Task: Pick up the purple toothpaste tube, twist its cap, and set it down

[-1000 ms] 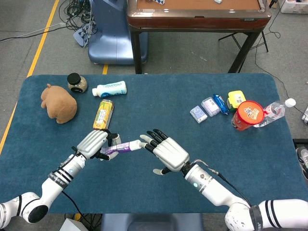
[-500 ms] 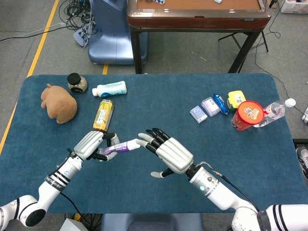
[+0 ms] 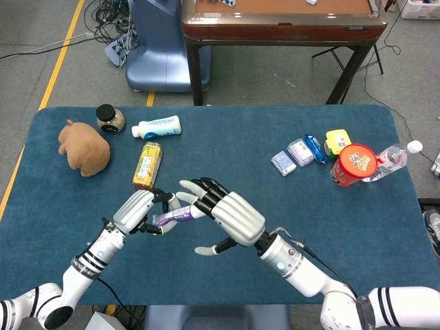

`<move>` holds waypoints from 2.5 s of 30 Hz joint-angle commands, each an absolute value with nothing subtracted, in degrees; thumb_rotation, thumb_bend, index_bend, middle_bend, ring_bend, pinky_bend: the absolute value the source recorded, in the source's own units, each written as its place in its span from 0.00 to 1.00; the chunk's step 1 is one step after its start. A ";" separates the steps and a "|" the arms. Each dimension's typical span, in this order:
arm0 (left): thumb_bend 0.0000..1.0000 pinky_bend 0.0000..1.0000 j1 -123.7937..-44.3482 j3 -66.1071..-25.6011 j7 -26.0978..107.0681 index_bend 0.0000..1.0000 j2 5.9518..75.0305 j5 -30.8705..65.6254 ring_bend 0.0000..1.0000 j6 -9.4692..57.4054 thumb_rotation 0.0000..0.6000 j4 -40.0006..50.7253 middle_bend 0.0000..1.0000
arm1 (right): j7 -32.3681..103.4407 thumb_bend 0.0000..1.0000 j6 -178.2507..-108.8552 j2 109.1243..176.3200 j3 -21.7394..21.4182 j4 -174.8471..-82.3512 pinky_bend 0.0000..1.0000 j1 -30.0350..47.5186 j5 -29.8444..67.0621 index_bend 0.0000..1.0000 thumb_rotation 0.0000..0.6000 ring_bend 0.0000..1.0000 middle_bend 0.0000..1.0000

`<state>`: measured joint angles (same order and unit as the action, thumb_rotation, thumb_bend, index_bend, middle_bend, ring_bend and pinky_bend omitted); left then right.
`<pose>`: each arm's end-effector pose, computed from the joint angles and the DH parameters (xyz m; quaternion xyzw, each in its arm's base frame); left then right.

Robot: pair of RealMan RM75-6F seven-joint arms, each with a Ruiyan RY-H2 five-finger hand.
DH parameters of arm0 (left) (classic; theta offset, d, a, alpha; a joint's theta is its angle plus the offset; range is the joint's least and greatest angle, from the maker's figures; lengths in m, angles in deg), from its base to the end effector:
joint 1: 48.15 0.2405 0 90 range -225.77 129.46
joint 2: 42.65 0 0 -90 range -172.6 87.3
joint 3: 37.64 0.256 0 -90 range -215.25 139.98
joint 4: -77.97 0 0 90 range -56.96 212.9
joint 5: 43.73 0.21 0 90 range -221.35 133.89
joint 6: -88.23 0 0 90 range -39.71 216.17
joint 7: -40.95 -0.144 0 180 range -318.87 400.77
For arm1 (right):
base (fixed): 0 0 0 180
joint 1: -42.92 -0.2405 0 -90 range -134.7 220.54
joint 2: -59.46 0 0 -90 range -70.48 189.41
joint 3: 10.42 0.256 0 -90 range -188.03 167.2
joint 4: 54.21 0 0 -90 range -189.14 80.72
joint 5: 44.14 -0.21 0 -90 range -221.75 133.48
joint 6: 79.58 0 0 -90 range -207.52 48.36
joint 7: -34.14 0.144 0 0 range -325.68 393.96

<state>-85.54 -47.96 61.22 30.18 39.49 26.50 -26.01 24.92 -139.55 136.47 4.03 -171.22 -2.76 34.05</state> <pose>-0.1072 0.2995 0.0649 -0.6400 -0.4953 -0.5527 0.1990 -0.0063 -0.2694 0.0560 0.7272 -0.3526 0.5588 0.1860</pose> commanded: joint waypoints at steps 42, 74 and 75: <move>0.58 0.33 -85.59 -48.60 62.58 0.65 32.08 39.03 0.55 24.62 1.00 -24.24 0.79 | 32.91 0.00 -138.82 146.53 6.64 -163.04 0.00 -6.17 30.40 0.00 0.69 0.00 0.00; 0.58 0.32 -85.63 -48.86 63.33 0.65 32.70 40.36 0.54 22.81 1.00 -24.51 0.79 | 41.79 0.00 -140.86 149.71 5.40 -160.55 0.00 -5.53 36.54 0.00 0.69 0.00 0.00; 0.58 0.32 -85.66 -48.87 63.59 0.65 32.59 40.15 0.54 23.03 1.00 -24.70 0.79 | 42.07 0.00 -140.98 149.76 5.39 -160.51 0.00 -5.52 36.86 0.00 0.69 0.00 0.00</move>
